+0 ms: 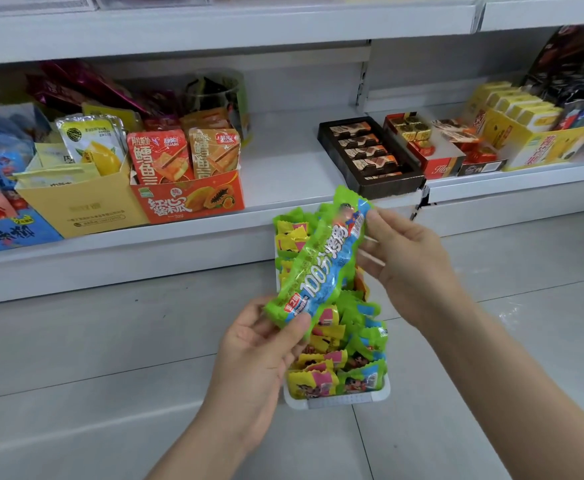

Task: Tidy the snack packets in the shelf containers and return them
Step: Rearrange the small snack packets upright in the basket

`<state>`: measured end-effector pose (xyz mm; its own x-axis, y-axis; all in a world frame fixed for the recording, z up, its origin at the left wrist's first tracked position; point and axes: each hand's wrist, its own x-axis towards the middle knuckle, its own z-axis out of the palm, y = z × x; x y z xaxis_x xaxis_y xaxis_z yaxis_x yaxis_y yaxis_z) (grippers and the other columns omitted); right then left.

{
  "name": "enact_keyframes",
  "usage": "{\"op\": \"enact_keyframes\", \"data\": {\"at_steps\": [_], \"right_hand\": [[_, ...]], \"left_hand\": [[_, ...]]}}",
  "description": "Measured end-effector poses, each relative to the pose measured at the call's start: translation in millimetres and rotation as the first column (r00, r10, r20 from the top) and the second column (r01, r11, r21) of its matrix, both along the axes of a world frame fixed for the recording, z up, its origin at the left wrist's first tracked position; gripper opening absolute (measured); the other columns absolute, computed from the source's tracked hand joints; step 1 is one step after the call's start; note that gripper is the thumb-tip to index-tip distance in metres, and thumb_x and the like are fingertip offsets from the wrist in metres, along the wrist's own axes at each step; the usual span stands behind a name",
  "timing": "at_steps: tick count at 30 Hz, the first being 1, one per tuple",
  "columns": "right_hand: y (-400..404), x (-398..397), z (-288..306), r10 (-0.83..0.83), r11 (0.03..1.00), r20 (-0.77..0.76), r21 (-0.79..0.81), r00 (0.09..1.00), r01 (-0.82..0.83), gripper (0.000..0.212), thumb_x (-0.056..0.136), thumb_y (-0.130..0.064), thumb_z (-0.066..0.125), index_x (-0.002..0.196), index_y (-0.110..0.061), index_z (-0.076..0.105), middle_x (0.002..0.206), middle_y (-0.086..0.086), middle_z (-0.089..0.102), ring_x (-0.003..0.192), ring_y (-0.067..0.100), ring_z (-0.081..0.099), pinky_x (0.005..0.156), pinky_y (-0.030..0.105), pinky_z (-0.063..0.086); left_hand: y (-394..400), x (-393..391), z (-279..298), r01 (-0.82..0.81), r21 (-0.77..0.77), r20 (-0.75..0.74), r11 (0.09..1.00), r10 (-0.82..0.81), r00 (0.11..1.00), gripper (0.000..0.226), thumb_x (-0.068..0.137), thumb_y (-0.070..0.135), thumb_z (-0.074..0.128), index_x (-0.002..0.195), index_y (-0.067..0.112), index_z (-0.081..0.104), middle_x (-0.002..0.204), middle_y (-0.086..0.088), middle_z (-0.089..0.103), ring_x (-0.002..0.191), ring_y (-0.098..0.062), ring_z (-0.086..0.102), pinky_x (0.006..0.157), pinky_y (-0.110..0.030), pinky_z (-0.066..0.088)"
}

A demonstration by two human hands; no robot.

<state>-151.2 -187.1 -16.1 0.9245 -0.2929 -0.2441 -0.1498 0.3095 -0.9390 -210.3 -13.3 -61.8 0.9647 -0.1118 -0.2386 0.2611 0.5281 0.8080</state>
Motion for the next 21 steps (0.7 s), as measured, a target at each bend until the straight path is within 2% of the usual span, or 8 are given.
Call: {"op": "enact_keyframes", "data": {"at_steps": [2,4,8,10,12,15,18,21], "right_hand": [[2.7,-4.1,-3.0,0.115,0.991,-0.067,0.072,0.991,-0.11,0.031,0.096,-0.042,0.058,0.106,-0.014,0.068,0.109,0.003,0.073,0.098,0.016,0.07,0.075,0.032,0.061],[4.7,-6.8,-1.9,0.188,0.973,-0.074,0.151,0.979,-0.175,0.036,0.095,-0.046,0.056,0.106,-0.013,0.063,0.116,0.008,0.071,0.103,0.019,0.072,0.073,0.037,0.062],[5.1,-6.1,0.0,0.194,0.975,-0.059,0.12,0.979,-0.186,0.039,0.105,-0.031,0.044,0.115,0.001,0.063,0.113,0.013,0.074,0.105,0.027,0.071,0.085,0.042,0.06],[5.0,-4.8,1.2,0.16,0.979,-0.046,0.131,0.986,-0.153,0.038,0.106,-0.03,0.043,0.114,0.001,0.064,0.111,0.015,0.074,0.106,0.029,0.071,0.092,0.044,0.057],[4.0,-3.8,2.3,0.115,0.983,-0.032,0.151,0.993,-0.109,0.037,0.104,-0.029,0.046,0.117,0.001,0.064,0.11,0.014,0.074,0.105,0.028,0.071,0.093,0.044,0.057],[2.6,-5.1,2.6,0.088,0.974,0.0,0.207,0.996,-0.086,0.037,0.103,-0.028,0.048,0.123,0.0,0.063,0.112,0.013,0.074,0.106,0.026,0.071,0.092,0.041,0.057],[3.5,-7.8,3.6,0.12,0.957,0.037,0.263,0.992,-0.126,0.04,0.103,-0.03,0.048,0.126,0.0,0.062,0.118,0.015,0.071,0.111,0.027,0.069,0.094,0.041,0.056],[1.7,-6.5,6.5,0.156,0.939,0.037,0.306,0.987,-0.16,0.041,0.106,-0.035,0.039,0.123,-0.005,0.062,0.117,0.009,0.073,0.107,0.023,0.071,0.088,0.042,0.059]], "left_hand": [[6.3,2.6,-1.2,-0.129,0.26,0.201,0.957,0.077,0.977,0.029,0.068,0.008,0.077,0.088,0.029,0.079,0.1,-0.004,0.077,0.09,-0.012,0.073,0.07,-0.017,0.056],[15.9,6.3,-3.0,-0.227,0.526,0.429,0.82,-0.025,0.903,0.045,0.074,-0.005,0.075,0.093,0.036,0.08,0.103,0.006,0.076,0.1,-0.012,0.07,0.076,-0.013,0.053],[22.8,7.3,-4.7,-0.349,0.704,0.542,0.618,-0.151,0.827,0.065,0.073,-0.02,0.071,0.099,0.039,0.078,0.115,0.014,0.066,0.113,-0.019,0.06,0.087,-0.015,0.049],[19.8,6.4,-2.5,-0.206,0.61,0.416,0.765,-0.088,0.905,0.071,0.074,-0.018,0.072,0.116,0.039,0.068,0.127,0.011,0.062,0.118,-0.015,0.061,0.088,-0.021,0.053],[18.5,4.5,2.8,0.112,0.311,0.115,0.944,-0.154,0.981,0.084,0.075,-0.013,0.074,0.134,0.041,0.049,0.129,0.008,0.066,0.115,-0.013,0.066,0.078,-0.02,0.056],[20.6,1.7,7.1,0.309,0.023,-0.023,0.951,-0.309,0.951,0.078,0.074,0.0,0.081,0.138,0.028,0.048,0.127,-0.006,0.069,0.116,-0.022,0.066,0.082,-0.023,0.057],[17.6,4.8,11.1,0.258,0.026,-0.037,0.966,-0.257,0.966,0.052,0.081,0.007,0.073,0.13,0.013,0.057,0.12,-0.012,0.071,0.111,-0.024,0.069,0.083,-0.023,0.057],[16.5,6.0,10.5,0.22,0.126,-0.032,0.967,-0.218,0.976,0.047,0.089,-0.009,0.059,0.129,0.014,0.057,0.115,-0.013,0.073,0.11,-0.023,0.07,0.083,-0.02,0.056]]}}
